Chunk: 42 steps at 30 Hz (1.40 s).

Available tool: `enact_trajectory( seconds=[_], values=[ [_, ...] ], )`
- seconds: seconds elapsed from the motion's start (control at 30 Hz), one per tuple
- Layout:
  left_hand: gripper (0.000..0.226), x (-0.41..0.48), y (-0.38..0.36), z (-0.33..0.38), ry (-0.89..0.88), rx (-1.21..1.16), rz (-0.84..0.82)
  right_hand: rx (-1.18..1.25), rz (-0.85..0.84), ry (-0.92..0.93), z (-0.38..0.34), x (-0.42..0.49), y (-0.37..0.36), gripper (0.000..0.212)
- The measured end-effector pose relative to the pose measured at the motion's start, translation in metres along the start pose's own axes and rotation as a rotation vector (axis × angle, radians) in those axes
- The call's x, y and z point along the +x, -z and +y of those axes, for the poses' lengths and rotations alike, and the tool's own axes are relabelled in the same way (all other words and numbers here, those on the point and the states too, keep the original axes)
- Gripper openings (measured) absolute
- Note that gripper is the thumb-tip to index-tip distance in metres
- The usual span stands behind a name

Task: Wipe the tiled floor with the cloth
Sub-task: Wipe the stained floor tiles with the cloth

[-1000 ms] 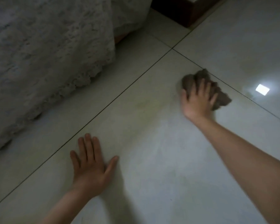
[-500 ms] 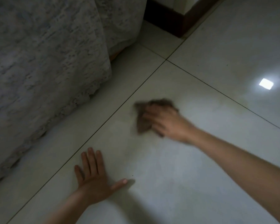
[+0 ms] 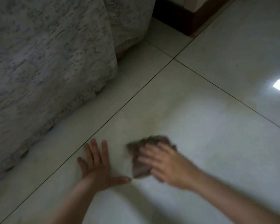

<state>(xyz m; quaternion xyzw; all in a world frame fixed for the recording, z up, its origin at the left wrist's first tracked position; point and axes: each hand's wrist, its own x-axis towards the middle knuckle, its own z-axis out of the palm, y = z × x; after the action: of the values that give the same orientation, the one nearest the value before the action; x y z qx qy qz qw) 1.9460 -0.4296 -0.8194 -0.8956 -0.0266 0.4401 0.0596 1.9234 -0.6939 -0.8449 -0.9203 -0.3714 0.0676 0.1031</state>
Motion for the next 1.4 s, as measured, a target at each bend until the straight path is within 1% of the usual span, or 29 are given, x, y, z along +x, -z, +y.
enact_trajectory(
  seconds=[0.07,0.1,0.17,0.23,0.27,0.3,0.33,0.37,0.47,0.53,0.57,0.63,0.67,0.7,0.73,0.8,0.87,0.9,0.97,1.0,1.03,1.07,1.1,1.17,1.2,1.27,1.33,1.37,1.4],
  values=[
    [0.151,-0.001,0.0,0.0,-0.003,-0.018,-0.003,-0.02,0.079,-0.223,0.059,-0.004,0.01,0.046],
    [0.152,-0.001,-0.001,0.0,-0.002,-0.029,-0.001,-0.035,0.097,-0.346,0.087,-0.001,0.018,0.05],
    [0.153,0.002,-0.004,-0.001,-0.006,-0.025,0.024,-0.076,0.124,-0.533,0.126,0.017,0.028,0.054],
    [0.153,0.002,-0.006,-0.002,-0.002,-0.027,0.039,-0.03,0.112,-0.71,0.13,0.049,0.029,0.054],
    [0.154,0.002,-0.007,-0.002,-0.008,-0.041,0.042,-0.011,0.122,-0.789,0.119,0.063,0.029,0.054],
    [0.154,0.002,-0.008,-0.003,-0.017,-0.053,0.048,0.005,0.125,-0.831,0.104,0.072,0.026,0.055],
    [0.154,0.002,-0.008,-0.003,-0.025,-0.061,0.056,0.01,0.125,-0.812,0.082,0.075,0.022,0.055],
    [0.154,0.002,-0.008,-0.003,-0.031,-0.073,0.064,0.006,0.118,-0.743,0.054,0.07,0.015,0.055],
    [0.151,0.002,-0.006,-0.004,-0.061,-0.121,0.094,-0.006,0.134,-0.474,-0.048,0.037,-0.009,0.051],
    [0.147,0.0,-0.006,-0.009,-0.104,-0.133,0.101,0.031,0.056,-0.314,-0.099,0.017,-0.02,0.048],
    [0.146,0.001,-0.007,-0.013,-0.138,-0.138,0.112,0.039,0.012,-0.233,-0.108,0.009,-0.019,0.046],
    [0.14,0.002,-0.009,-0.024,-0.2,-0.196,0.16,-0.032,-0.035,-0.056,-0.09,-0.005,-0.006,0.04],
    [0.131,0.001,-0.011,-0.032,-0.225,-0.253,0.203,-0.083,-0.057,0.015,-0.071,-0.012,0.002,0.036],
    [0.118,-0.002,-0.014,-0.039,-0.252,-0.3,0.262,-0.098,-0.047,0.019,-0.048,-0.02,0.009,0.034],
    [0.105,-0.007,-0.02,-0.047,-0.281,-0.324,0.334,-0.054,-0.006,-0.067,-0.02,-0.028,0.017,0.033],
    [0.085,-0.021,-0.037,-0.063,-0.33,-0.322,0.464,0.039,0.105,-0.404,0.031,-0.044,0.027,0.038],
    [0.07,-0.04,-0.058,-0.08,-0.351,-0.296,0.516,0.108,0.115,-0.741,0.054,-0.061,0.024,0.046],
    [0.065,-0.049,-0.07,-0.087,-0.35,-0.289,0.522,0.135,0.122,-0.924,0.052,-0.064,0.019,0.049],
    [0.057,-0.059,-0.089,-0.102,-0.335,-0.285,0.538,0.111,0.186,-1.174,0.023,-0.051,0.003,0.051],
    [0.055,-0.062,-0.097,-0.11,-0.33,-0.281,0.554,0.099,0.243,-1.235,0.0,-0.037,-0.005,0.051],
    [0.054,-0.065,-0.104,-0.118,-0.323,-0.275,0.57,0.088,0.28,-1.251,-0.026,-0.018,-0.013,0.051],
    [0.057,-0.066,-0.11,-0.126,-0.318,-0.271,0.58,0.079,0.284,-1.226,-0.054,0.001,-0.019,0.053],
    [0.064,-0.068,-0.114,-0.133,-0.313,-0.275,0.585,0.064,0.26,-1.149,-0.083,0.02,-0.025,0.055],
    [0.083,-0.07,-0.122,-0.146,-0.299,-0.286,0.589,0.051,0.197,-0.947,-0.141,0.054,-0.033,0.055],
    [0.089,-0.072,-0.125,-0.151,-0.286,-0.288,0.588,0.065,0.181,-0.846,-0.172,0.068,-0.038,0.054],
    [0.087,-0.079,-0.13,-0.162,-0.253,-0.306,0.583,0.099,0.114,-0.618,-0.234,0.085,-0.05,0.052],
    [0.078,-0.085,-0.138,-0.176,-0.238,-0.331,0.591,0.066,-0.015,-0.299,-0.277,0.081,-0.055,0.05],
    [0.074,-0.087,-0.142,-0.186,-0.231,-0.341,0.589,0.04,-0.102,-0.125,-0.278,0.075,-0.053,0.049],
    [0.072,-0.088,-0.147,-0.198,-0.215,-0.344,0.585,0.003,-0.152,0.026,-0.268,0.07,-0.048,0.048]
  ],
)
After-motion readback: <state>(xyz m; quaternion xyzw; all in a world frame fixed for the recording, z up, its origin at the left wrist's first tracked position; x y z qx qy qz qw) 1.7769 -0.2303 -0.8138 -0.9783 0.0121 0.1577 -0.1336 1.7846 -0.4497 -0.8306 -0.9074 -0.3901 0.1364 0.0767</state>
